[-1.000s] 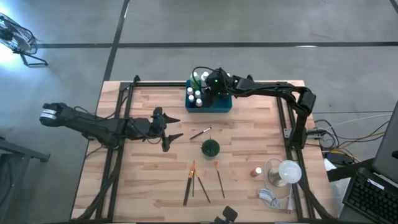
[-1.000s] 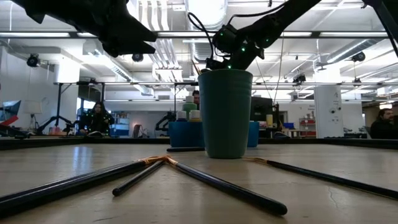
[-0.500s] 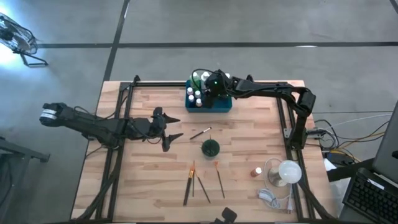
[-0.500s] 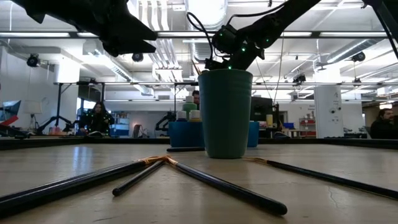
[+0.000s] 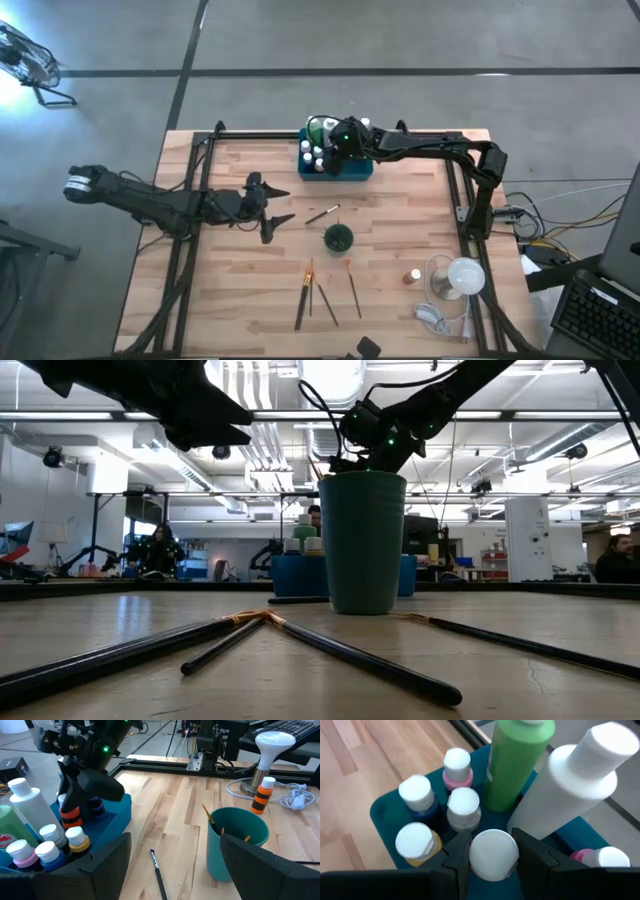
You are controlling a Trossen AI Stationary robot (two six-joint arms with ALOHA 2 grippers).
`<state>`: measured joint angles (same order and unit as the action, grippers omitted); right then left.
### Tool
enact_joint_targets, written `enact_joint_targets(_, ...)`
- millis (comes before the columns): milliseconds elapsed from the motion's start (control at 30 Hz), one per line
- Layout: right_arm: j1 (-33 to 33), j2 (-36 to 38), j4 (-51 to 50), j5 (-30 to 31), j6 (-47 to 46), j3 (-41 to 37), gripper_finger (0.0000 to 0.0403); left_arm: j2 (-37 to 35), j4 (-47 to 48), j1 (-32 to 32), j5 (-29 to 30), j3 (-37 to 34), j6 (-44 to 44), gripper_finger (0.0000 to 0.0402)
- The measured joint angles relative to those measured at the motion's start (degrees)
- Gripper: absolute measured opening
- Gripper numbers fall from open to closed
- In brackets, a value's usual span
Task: Pick & Place Paint Supplies
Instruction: Put the orange paint bottle into the blue bin
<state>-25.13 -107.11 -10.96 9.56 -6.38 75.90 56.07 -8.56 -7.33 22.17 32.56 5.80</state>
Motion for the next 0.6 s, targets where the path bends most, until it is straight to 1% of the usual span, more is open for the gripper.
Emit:
enact_joint_targets(233, 0.0, 0.0, 0.6, 0.7, -1.5, -0.4, 0.0115, 0.0, 0.0, 0.0, 0.0, 0.0, 0.1, 0.0307)
enact_joint_targets(367, 0.1, 0.0, 0.8, -0.2, -2.6, -1.3, 0.0115, 0.0, 0.0, 0.0, 0.0, 0.0, 0.1, 0.0307)
enact_joint_targets(467, 0.3, 0.0, 1.3, 0.9, -2.8, -1.5, 0.0115, 0.0, 0.0, 0.0, 0.0, 0.0, 0.1, 0.0307)
enact_joint_targets(600, 1.0, -0.2, 1.4, 0.7, -2.4, -1.6, 0.0115, 0.0, 0.0, 0.0, 0.0, 0.0, 0.1, 0.0307)
